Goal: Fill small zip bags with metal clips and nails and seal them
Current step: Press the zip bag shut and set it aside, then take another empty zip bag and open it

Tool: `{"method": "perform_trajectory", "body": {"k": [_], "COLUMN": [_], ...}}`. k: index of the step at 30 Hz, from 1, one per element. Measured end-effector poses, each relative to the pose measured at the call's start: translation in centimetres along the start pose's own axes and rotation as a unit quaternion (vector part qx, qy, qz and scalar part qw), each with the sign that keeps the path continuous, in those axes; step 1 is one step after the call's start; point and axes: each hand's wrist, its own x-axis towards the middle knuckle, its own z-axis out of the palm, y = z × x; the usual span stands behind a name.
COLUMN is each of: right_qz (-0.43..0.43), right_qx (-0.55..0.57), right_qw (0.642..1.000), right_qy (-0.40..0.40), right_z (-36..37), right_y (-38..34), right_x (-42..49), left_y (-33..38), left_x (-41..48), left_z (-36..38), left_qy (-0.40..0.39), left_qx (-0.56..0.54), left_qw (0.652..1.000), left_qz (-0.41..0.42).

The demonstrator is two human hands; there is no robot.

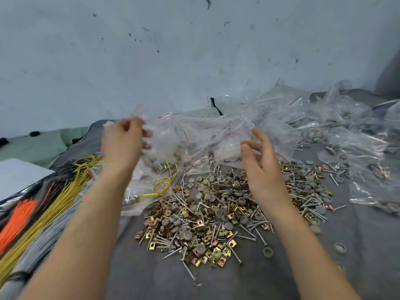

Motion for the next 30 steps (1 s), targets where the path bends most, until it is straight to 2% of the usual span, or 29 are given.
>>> {"method": "perform_trajectory", "body": {"k": [2, 5, 7, 10, 13, 16, 18, 22, 27, 29, 30], "right_qz": [0.019, 0.057, 0.107, 0.174, 0.208, 0.233, 0.239, 0.23, 0.237, 0.236, 0.235], "right_qx": [0.016, 0.061, 0.118, 0.222, 0.304, 0.361, 0.38, 0.389, 0.399, 0.398, 0.397], "right_qw": [1.0, 0.996, 0.985, 0.953, 0.922, 0.894, 0.884, 0.882, 0.873, 0.873, 0.873], "right_qy": [0.015, 0.038, 0.073, 0.112, 0.124, 0.13, 0.132, 0.137, 0.15, 0.154, 0.158], "right_z": [-0.2, -0.7, -1.1, -2.5, -4.4, -6.1, -7.2, -8.8, -9.9, -10.3, -10.5], "right_y": [0.2, 0.5, 0.6, 0.5, 1.1, 1.9, 2.5, 3.6, 4.5, 4.7, 4.7], "right_x": [-0.1, -0.2, 0.2, 0.9, 1.3, 1.6, 1.9, 2.5, 3.4, 3.6, 3.6], "left_y": [-0.8, -2.1, -2.3, -2.4, -2.5, -3.9, -5.0, -7.1, -8.3, -8.1, -8.0], "left_x": [2.2, 3.1, 2.1, 0.1, -2.3, -3.0, -2.7, -1.8, 0.1, 0.4, 0.4], "left_z": [-2.6, -5.2, -5.2, -1.5, 5.0, 11.8, 15.4, 20.2, 22.9, 23.2, 23.2], "left_qy": [0.052, 0.12, 0.126, 0.057, -0.079, -0.198, -0.243, -0.268, -0.271, -0.235, -0.213], "left_qx": [0.002, 0.101, 0.142, 0.194, 0.198, 0.261, 0.324, 0.435, 0.515, 0.532, 0.524], "left_qw": [0.997, 0.984, 0.981, 0.978, 0.97, 0.934, 0.901, 0.841, 0.788, 0.784, 0.797], "left_qz": [-0.053, -0.08, -0.043, 0.056, 0.114, 0.141, 0.154, 0.178, 0.203, 0.218, 0.214]}}
